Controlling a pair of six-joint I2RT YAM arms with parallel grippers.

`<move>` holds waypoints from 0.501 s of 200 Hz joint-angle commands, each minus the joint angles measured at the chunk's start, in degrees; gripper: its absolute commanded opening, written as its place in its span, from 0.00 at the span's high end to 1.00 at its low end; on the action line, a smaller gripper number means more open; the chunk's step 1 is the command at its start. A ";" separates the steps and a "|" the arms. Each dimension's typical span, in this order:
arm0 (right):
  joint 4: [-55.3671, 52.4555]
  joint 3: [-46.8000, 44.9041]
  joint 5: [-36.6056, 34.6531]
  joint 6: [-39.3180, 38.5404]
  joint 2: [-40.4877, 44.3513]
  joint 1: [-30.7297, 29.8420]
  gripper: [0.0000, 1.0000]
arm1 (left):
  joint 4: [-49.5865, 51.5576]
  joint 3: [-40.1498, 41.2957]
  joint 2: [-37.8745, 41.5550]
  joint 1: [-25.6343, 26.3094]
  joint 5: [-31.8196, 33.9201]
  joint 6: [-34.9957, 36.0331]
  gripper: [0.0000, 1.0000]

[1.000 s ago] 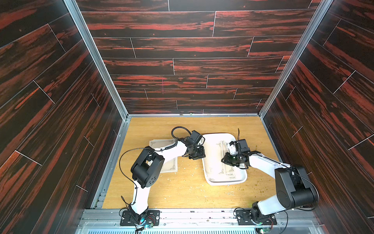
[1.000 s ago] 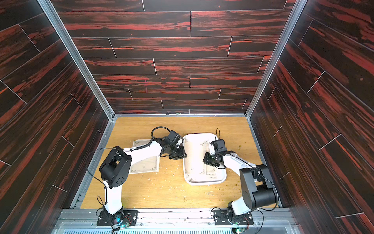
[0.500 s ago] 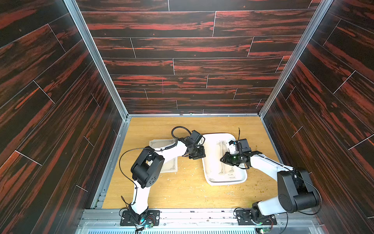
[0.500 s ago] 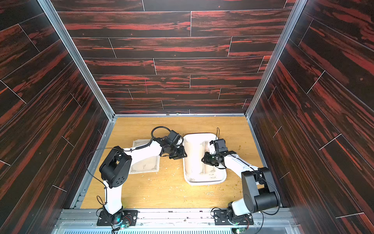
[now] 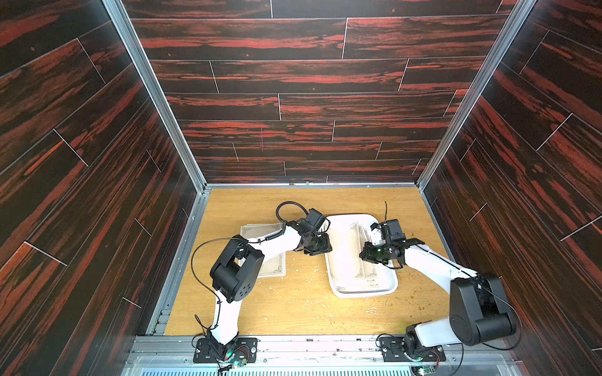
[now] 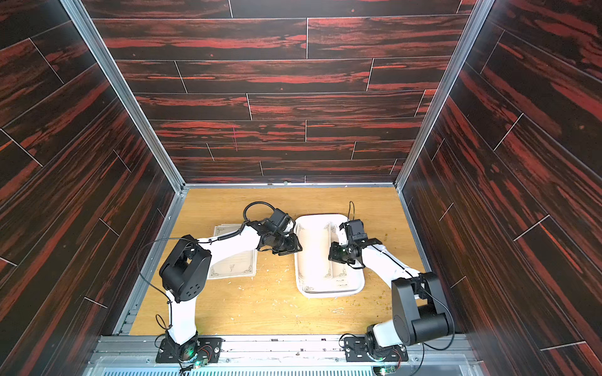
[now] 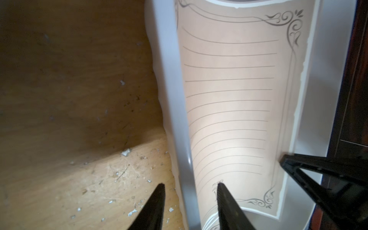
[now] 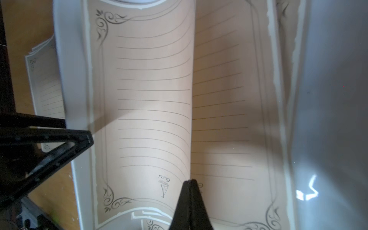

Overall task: Take out the stationery paper from the storage box
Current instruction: Pick up the stationery paper from the storage box.

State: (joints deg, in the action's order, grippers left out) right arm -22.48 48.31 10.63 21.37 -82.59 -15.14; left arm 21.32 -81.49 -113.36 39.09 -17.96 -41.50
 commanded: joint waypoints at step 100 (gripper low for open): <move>-24.96 20.46 -43.33 -8.90 5.59 -14.38 1.00 | -10.34 5.13 24.22 0.18 15.22 15.40 0.44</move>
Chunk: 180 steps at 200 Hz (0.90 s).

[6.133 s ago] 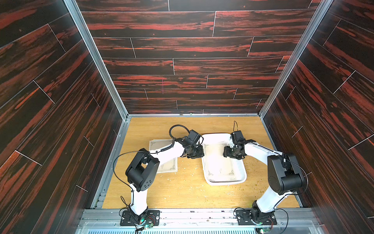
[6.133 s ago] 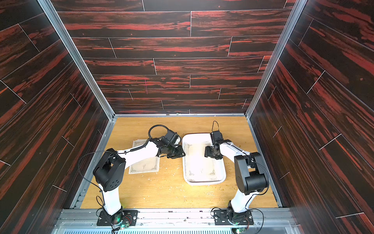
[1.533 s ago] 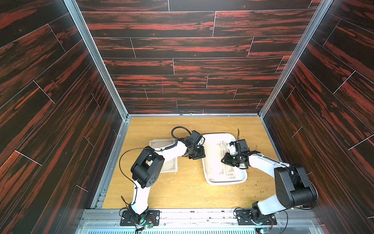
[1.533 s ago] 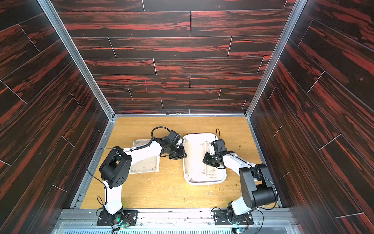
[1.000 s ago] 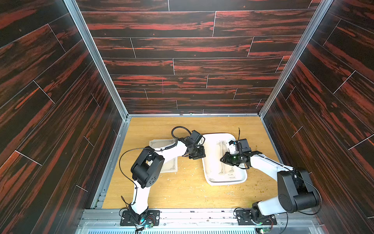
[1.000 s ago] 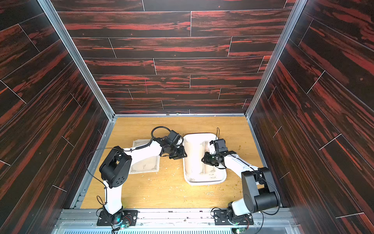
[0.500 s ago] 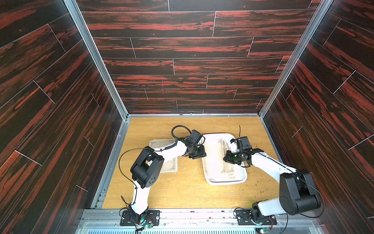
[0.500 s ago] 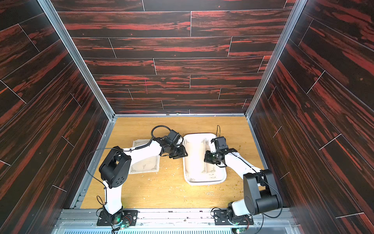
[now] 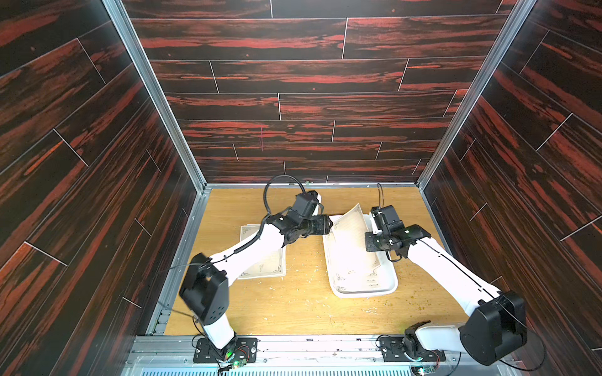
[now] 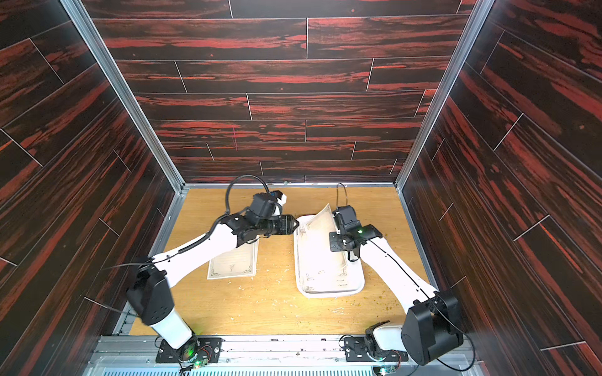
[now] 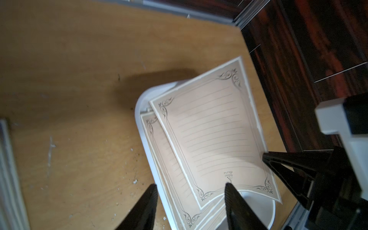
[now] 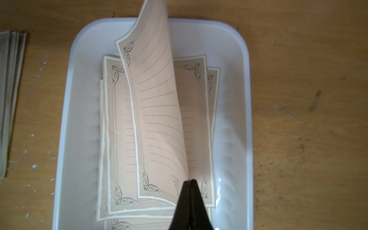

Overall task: Take out the stationery paper from the storage box
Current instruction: Pick up the stationery paper from the storage box.

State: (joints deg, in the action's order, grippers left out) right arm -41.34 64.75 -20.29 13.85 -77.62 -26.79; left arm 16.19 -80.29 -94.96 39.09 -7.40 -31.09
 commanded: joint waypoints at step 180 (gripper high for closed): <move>14.83 15.34 5.79 -24.19 29.89 -17.22 1.00 | -40.51 23.80 27.92 -9.04 -27.98 13.66 0.44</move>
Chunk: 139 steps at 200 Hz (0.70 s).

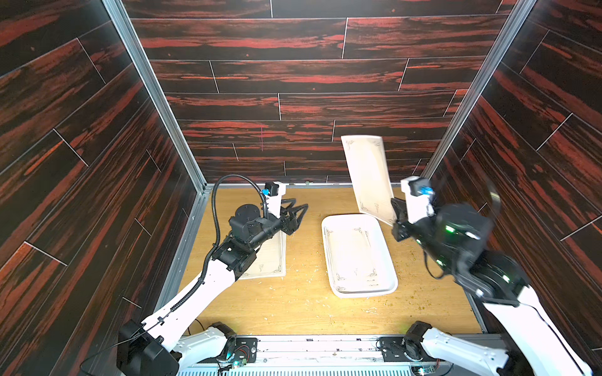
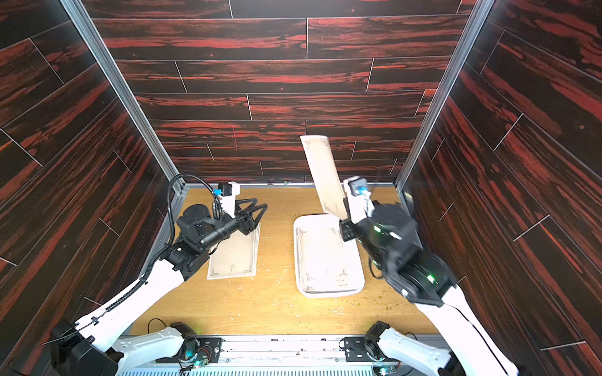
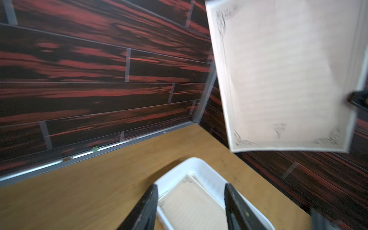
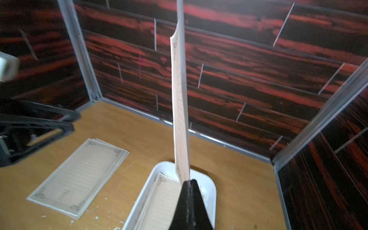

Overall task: Take out the stationery paper from the storage box
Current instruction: Pick up the stationery paper from the storage box.

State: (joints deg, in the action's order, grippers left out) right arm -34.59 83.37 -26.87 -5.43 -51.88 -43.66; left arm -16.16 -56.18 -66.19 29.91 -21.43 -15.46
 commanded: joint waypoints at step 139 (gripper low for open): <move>9.55 -4.05 29.51 0.87 8.39 -0.27 1.00 | -33.67 -2.19 -0.78 0.14 -27.40 -18.08 0.71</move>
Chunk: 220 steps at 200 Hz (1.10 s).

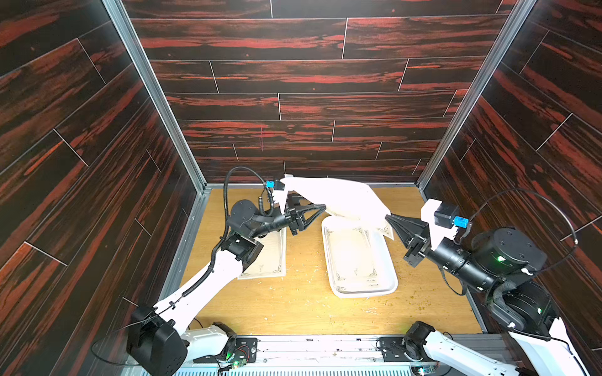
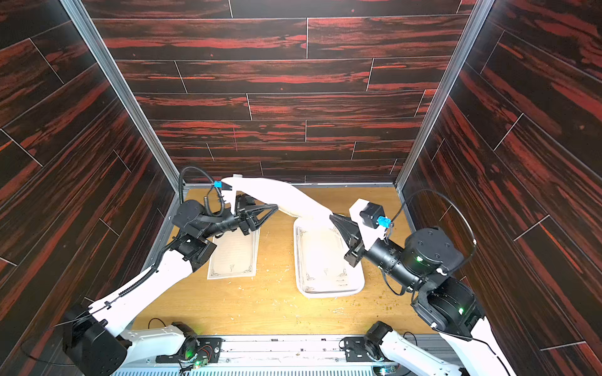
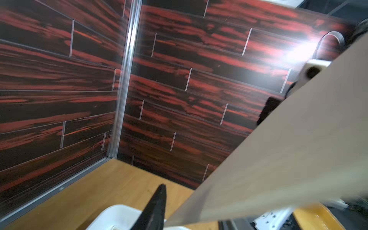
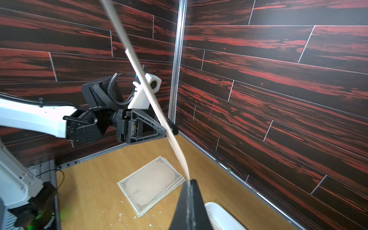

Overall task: Take out the stationery paper from the storage box
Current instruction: Pick up the stationery paper from the storage box.

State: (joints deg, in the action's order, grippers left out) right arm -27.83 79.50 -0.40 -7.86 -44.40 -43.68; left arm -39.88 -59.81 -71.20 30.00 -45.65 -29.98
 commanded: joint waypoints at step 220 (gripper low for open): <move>-1.60 9.49 3.58 11.27 -6.62 -0.18 0.30 | 60.52 -20.68 14.01 0.97 -0.38 25.48 1.00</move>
State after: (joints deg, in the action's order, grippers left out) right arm -27.75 86.48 12.38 3.62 -49.43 -43.77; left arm -8.82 -71.11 -55.53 32.34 -52.90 -15.57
